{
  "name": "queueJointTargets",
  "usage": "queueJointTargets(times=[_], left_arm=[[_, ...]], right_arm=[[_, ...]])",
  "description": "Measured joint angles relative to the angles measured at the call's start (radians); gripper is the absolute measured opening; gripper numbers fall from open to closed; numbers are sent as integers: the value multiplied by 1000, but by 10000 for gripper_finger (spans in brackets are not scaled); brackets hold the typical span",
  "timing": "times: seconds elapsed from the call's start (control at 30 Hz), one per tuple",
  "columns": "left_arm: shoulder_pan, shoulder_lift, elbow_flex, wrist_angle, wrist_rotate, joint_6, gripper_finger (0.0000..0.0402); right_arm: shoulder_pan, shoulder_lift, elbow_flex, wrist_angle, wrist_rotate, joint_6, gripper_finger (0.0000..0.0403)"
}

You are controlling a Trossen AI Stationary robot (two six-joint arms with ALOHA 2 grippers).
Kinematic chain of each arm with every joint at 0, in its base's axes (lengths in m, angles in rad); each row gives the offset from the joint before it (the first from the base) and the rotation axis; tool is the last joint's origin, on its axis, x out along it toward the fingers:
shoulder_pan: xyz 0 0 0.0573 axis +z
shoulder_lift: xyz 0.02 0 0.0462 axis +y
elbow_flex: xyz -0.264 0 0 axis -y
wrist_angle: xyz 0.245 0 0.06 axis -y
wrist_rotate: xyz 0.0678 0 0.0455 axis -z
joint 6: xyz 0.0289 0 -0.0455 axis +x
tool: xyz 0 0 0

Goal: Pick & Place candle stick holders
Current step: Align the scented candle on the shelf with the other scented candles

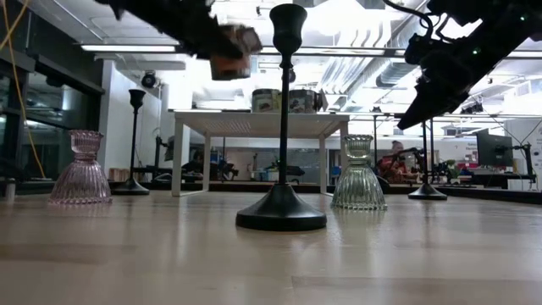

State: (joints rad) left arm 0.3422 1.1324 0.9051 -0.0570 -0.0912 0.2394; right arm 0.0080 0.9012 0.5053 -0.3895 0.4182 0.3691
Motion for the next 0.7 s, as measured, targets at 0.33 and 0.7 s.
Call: queueJointTargets(times=[0.33,0.7], left_arm=[[298,99,0,16,348,44,361],[425,161,0,133,414,95,361]], right_arm=[[-54,0,0,16,-1,-76,2],[-56,0,0,15,-3,-101,2]])
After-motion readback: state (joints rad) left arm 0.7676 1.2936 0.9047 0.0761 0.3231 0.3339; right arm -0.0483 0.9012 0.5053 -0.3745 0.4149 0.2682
